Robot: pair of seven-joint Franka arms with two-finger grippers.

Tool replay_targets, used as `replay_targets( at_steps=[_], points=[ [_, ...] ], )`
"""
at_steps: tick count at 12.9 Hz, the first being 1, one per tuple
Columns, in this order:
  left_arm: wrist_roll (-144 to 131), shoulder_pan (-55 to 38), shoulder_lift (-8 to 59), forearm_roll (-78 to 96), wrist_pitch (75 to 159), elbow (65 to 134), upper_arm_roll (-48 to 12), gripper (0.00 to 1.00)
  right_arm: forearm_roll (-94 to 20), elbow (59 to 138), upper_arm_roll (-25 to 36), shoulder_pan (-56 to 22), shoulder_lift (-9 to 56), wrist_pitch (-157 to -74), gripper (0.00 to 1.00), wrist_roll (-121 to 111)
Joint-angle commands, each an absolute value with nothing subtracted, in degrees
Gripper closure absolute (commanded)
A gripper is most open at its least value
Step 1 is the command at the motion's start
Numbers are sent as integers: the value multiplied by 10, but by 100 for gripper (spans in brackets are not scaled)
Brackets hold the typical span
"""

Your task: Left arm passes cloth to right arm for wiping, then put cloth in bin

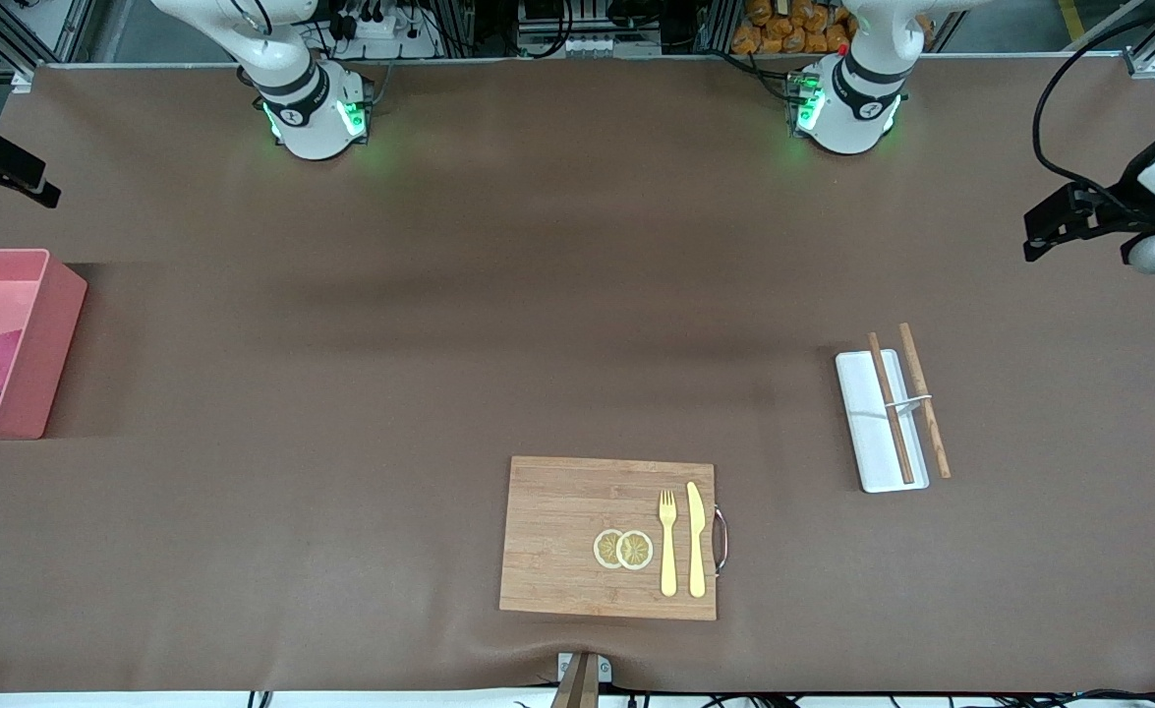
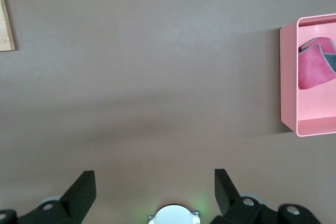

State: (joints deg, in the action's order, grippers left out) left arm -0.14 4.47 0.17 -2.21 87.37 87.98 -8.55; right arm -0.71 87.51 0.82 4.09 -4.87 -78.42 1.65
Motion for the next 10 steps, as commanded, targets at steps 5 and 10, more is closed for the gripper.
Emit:
replay_targets(
  at_steps=[5, 10],
  points=[
    [2, 48, -30, -10, 879, 925, -86, 0, -2, 870, 10, 36, -49, -784, 0, 26],
    [-9, 46, -28, -11, 881, 910, -86, 0, -1, 867, 11, 52, -49, -784, 0, 26]
  ],
)
